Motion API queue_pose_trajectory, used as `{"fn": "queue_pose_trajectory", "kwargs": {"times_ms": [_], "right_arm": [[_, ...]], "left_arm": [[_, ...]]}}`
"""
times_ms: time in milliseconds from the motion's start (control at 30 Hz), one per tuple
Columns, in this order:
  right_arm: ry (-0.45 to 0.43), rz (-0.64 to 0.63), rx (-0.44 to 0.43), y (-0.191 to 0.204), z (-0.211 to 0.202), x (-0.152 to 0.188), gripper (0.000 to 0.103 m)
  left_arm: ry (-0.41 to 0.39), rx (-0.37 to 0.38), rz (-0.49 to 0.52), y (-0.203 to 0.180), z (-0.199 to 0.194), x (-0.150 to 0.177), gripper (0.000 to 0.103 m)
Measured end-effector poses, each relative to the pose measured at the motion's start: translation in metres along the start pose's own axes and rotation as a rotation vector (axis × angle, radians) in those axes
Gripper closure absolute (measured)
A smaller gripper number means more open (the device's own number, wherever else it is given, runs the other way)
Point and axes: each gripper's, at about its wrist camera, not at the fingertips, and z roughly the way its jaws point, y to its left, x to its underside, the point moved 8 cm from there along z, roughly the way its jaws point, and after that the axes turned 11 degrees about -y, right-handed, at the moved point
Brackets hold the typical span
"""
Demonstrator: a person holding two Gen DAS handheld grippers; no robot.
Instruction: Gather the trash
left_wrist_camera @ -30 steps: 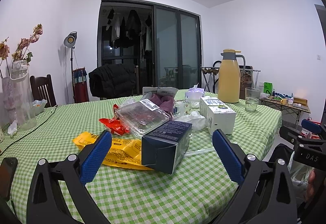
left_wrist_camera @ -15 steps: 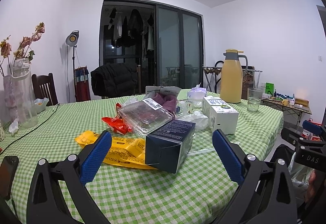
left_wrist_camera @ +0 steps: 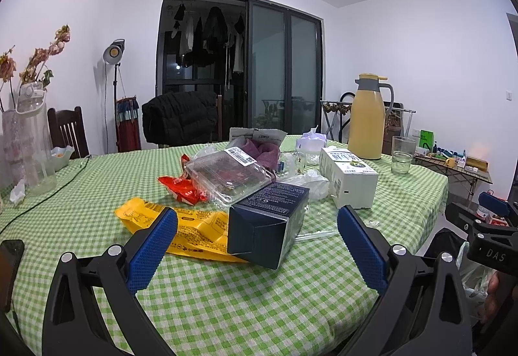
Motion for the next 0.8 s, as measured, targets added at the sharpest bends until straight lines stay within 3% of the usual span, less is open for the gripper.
{"fn": "queue_pose_trajectory", "kwargs": {"times_ms": [800], "right_arm": [[0.026,-0.02,-0.008,0.006,0.003,0.012,0.008]], "left_arm": [[0.037,0.001,-0.019,0.003,0.007,0.008,0.007]]}}
